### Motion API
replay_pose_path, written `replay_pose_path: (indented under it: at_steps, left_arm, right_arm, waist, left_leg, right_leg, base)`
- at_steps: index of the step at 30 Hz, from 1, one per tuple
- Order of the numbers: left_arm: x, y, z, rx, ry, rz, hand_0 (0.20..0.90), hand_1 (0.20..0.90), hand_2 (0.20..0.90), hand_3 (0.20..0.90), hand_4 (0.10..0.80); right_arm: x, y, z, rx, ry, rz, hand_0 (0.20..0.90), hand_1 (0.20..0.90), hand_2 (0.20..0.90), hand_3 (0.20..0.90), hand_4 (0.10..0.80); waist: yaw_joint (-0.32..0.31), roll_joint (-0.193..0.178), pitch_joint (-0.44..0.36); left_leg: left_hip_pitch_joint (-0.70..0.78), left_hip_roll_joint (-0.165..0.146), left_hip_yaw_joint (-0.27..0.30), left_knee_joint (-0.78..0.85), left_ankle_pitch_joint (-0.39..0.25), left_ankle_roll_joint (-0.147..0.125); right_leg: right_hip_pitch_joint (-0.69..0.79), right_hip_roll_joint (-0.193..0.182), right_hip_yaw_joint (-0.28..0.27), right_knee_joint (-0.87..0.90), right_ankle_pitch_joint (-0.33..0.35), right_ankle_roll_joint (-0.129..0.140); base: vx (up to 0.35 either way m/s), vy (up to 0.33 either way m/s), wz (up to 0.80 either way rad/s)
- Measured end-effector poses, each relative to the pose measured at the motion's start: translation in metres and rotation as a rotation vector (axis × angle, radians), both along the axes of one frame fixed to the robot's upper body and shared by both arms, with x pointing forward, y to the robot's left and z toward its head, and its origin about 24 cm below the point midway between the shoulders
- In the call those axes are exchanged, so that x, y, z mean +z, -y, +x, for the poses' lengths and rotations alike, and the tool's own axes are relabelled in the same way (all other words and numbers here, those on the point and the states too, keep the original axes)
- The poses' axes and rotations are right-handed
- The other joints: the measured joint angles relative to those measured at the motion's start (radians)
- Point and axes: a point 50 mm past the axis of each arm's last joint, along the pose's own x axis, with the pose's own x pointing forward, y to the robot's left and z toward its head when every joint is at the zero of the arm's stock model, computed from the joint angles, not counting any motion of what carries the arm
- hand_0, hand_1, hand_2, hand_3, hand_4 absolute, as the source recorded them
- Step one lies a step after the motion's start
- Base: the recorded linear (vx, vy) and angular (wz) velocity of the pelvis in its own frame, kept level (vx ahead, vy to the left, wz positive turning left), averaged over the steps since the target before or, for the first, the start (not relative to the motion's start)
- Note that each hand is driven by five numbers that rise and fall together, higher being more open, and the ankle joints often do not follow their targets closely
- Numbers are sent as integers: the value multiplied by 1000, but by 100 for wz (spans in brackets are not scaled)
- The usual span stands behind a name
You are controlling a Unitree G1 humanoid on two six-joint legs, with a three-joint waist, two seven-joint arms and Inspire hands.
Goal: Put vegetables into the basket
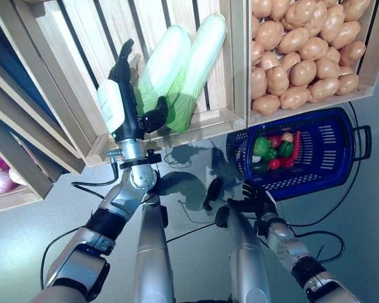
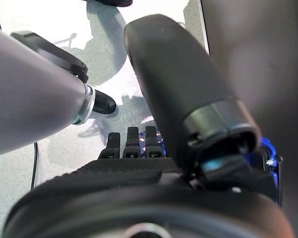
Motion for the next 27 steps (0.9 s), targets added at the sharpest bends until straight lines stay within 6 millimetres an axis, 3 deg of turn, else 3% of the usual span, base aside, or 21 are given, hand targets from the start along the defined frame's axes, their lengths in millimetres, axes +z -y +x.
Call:
replay_pose_path:
  at_steps: [20,27]
  left_arm:
    - [-47,-21,3,133,-226,-96,900,900,900,900,800]
    - [-52,-29,5,230,-207,-113,900,900,900,900,800]
  right_arm:
    - [3,0,3,-19,4,-9,900,900,900,900,800]
    - [1,1,2,-21,-2,-11,900,900,900,900,800]
  waist:
    - [7,0,0]
    - [-1,-1,0]
  left_leg:
    - [-2,1,0,-1,0,-1]
    - [-3,3,-1,8,0,0]
  right_leg:
    - [-1,1,-1,-3,0,0]
    - [1,5,1,-2,1,1]
  base:
    - [0,0,0]
    - [0,0,0]
